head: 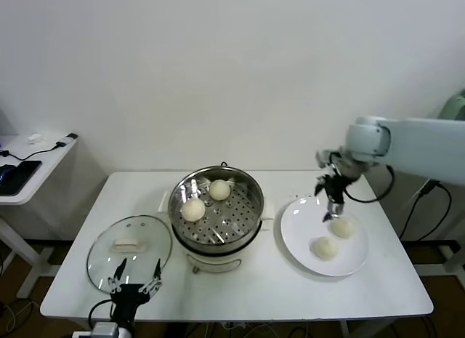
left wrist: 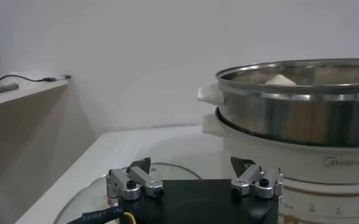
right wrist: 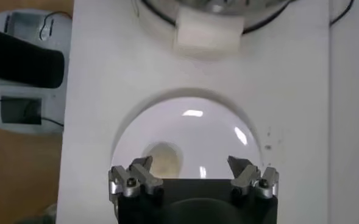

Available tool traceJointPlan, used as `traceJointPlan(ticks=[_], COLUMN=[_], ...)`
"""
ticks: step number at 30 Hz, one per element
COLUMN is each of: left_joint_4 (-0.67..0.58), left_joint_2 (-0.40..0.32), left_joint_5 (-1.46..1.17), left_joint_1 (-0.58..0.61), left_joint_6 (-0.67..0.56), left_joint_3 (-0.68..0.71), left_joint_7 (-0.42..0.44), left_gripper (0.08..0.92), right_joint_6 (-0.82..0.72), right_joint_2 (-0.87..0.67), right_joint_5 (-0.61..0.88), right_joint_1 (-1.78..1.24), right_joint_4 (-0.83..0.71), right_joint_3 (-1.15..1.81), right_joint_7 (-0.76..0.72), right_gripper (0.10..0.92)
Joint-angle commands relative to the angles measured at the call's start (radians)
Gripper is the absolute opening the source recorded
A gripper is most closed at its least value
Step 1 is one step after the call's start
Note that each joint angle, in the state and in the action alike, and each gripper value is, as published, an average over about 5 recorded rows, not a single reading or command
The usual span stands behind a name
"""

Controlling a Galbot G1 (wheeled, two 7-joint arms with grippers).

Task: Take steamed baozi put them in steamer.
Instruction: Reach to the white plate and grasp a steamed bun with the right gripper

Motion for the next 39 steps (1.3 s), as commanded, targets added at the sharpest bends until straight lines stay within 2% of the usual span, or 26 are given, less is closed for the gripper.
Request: traceJointPlan(ticks=[1, 15, 32, 35, 39], left_joint_4=[0.006, 0.019, 0.023, 0.022, 0.018], left_joint_2=[-0.004, 0.0, 0.002, 0.001, -0.001], left_joint_5=[0.004, 0.014, 0.022, 0.022, 0.023], left_joint_1=[0.012, 0.024, 0.027, 0.027, 0.03], left_joint_6=[-0.006, -0.016, -0.024, -0.024, -0.024], left_joint_3=[-0.002, -0.007, -0.007, -0.008, -0.008], left_joint_7=[-0.002, -0.003, -0.006, -0.007, -0.007], left_gripper=[0.823, 0.823, 0.823, 0.823, 0.823], right_joint_6=[-0.013, -0.039, -0.054, -0.053, -0.049], right_joint_2=[-0.128, -0.074, -0.009, -0.007, -0.018], right_joint_5=[-0.143, -0.21, -0.209, -0.209, -0.208], right_joint_1=[-0.276, -0.464, -0.531, -0.52, -0.483], right_joint_4=[-0.033, -0.135, -0.186, -0.182, -0.164], right_joint_3=[0.13, 0.281, 0.344, 0.337, 0.314], right_joint_7=[0.024, 0.07, 0.104, 0.094, 0.074], right_gripper=[0.823, 0.823, 0.823, 0.809, 0.741])
